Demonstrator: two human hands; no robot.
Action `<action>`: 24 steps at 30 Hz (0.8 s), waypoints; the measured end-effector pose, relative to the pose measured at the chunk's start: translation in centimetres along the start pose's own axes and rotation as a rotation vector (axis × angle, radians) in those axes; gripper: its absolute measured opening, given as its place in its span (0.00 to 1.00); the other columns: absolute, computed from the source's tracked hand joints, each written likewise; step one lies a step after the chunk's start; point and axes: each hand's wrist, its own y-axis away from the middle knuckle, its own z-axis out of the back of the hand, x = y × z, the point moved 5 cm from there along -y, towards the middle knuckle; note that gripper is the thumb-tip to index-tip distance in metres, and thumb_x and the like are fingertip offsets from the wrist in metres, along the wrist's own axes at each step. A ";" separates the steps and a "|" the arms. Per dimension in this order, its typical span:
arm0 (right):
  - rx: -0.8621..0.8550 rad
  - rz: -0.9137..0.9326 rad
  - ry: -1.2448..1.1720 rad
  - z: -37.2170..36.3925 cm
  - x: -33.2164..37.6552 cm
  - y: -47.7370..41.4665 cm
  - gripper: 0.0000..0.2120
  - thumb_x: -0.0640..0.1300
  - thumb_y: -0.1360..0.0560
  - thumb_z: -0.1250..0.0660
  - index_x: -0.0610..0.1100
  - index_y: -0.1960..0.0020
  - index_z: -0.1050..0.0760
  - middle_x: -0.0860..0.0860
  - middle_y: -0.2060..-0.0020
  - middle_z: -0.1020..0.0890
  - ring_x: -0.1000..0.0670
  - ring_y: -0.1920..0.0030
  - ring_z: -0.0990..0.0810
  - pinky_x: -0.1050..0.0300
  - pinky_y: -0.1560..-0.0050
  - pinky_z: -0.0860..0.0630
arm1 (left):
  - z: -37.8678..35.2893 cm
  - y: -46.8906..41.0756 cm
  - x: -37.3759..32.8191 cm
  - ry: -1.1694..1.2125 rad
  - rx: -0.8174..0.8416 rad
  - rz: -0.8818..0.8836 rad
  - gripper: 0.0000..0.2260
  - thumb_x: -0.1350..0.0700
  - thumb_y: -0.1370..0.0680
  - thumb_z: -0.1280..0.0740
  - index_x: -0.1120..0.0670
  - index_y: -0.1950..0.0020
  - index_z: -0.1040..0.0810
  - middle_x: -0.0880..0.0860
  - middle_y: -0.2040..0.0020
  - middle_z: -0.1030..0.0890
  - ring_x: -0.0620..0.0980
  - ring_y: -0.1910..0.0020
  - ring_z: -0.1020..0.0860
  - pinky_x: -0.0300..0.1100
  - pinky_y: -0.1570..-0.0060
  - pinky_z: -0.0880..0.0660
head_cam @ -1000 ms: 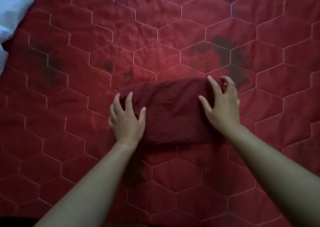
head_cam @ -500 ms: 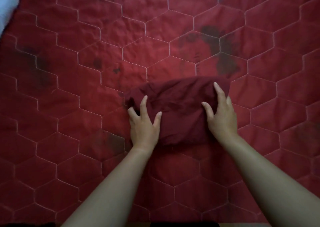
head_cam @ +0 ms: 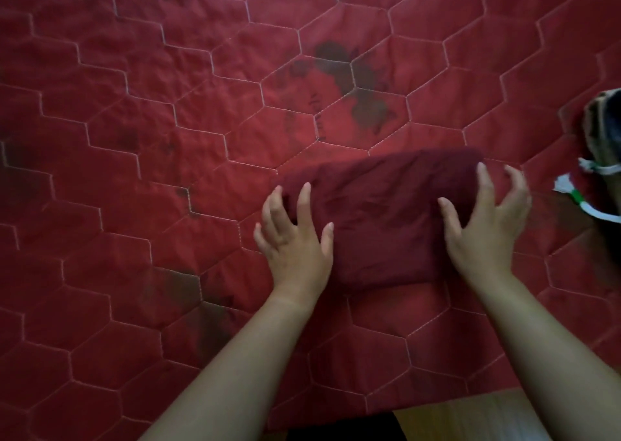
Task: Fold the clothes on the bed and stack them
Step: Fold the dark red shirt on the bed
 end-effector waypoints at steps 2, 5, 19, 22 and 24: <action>-0.001 0.114 0.004 -0.5 1.4 0.5 0.26 0.50 0.25 0.34 0.41 0.30 0.34 0.35 0.33 0.36 0.35 0.32 0.38 0.43 0.31 0.43 | -0.1 -0.3 -1.6 -0.067 -0.070 -0.160 0.27 0.45 0.26 0.37 0.47 0.27 0.39 0.58 0.28 0.40 0.56 0.29 0.44 0.60 0.34 0.42; 0.122 0.232 0.001 -3.2 3.6 1.4 0.26 0.54 0.26 0.38 0.46 0.30 0.33 0.40 0.31 0.35 0.38 0.31 0.39 0.42 0.32 0.41 | -1.6 -1.1 -3.0 -0.112 -0.079 -0.353 0.24 0.44 0.26 0.41 0.45 0.30 0.34 0.55 0.29 0.34 0.54 0.30 0.40 0.59 0.34 0.41; 0.429 0.333 -0.045 -1.2 9.7 2.2 0.27 0.55 0.23 0.39 0.46 0.28 0.36 0.46 0.30 0.34 0.44 0.28 0.40 0.41 0.30 0.42 | 3.7 -1.6 0.2 -0.141 0.142 -0.153 0.27 0.35 0.25 0.51 0.42 0.28 0.40 0.51 0.26 0.40 0.57 0.26 0.45 0.64 0.34 0.44; 0.504 0.395 -0.092 1.2 14.2 2.0 0.24 0.53 0.23 0.38 0.44 0.31 0.31 0.45 0.33 0.30 0.42 0.30 0.36 0.42 0.33 0.36 | 8.7 -1.5 2.0 -0.112 0.134 -0.113 0.29 0.34 0.26 0.52 0.44 0.29 0.37 0.52 0.27 0.38 0.55 0.27 0.43 0.61 0.34 0.40; 0.511 0.452 -0.125 2.5 17.8 1.8 0.23 0.52 0.24 0.37 0.43 0.33 0.29 0.44 0.34 0.29 0.41 0.32 0.34 0.41 0.34 0.35 | 12.3 -1.8 3.5 -0.101 0.093 -0.105 0.29 0.35 0.27 0.51 0.46 0.29 0.34 0.53 0.29 0.34 0.55 0.28 0.38 0.61 0.35 0.37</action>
